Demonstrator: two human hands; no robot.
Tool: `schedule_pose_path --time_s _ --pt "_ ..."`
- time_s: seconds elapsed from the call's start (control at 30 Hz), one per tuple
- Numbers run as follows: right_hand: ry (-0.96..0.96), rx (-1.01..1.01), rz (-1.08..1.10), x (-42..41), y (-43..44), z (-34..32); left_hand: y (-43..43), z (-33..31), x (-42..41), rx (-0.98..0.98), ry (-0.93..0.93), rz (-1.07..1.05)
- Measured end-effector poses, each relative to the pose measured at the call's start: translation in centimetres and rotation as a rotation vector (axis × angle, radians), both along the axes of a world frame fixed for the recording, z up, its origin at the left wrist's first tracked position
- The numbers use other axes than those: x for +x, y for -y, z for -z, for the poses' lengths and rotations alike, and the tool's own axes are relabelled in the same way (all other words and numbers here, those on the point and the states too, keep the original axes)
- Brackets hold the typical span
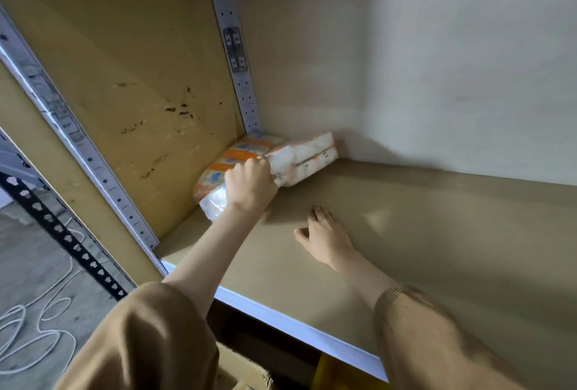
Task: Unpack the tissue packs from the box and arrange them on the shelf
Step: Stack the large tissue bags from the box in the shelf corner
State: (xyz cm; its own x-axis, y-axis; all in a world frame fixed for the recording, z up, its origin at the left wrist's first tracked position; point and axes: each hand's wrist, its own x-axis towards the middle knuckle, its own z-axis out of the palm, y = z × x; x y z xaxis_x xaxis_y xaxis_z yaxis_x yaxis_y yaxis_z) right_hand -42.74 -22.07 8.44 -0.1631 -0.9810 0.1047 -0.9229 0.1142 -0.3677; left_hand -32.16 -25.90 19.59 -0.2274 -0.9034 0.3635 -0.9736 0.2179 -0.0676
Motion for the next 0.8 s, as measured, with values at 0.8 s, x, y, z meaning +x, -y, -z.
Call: schedule_pose_path --time_s 0.8 --pt "0.007 0.083 -0.022 0.7 2.0 0.7 9.9 3.0 3.7 0.028 0.095 -0.095"
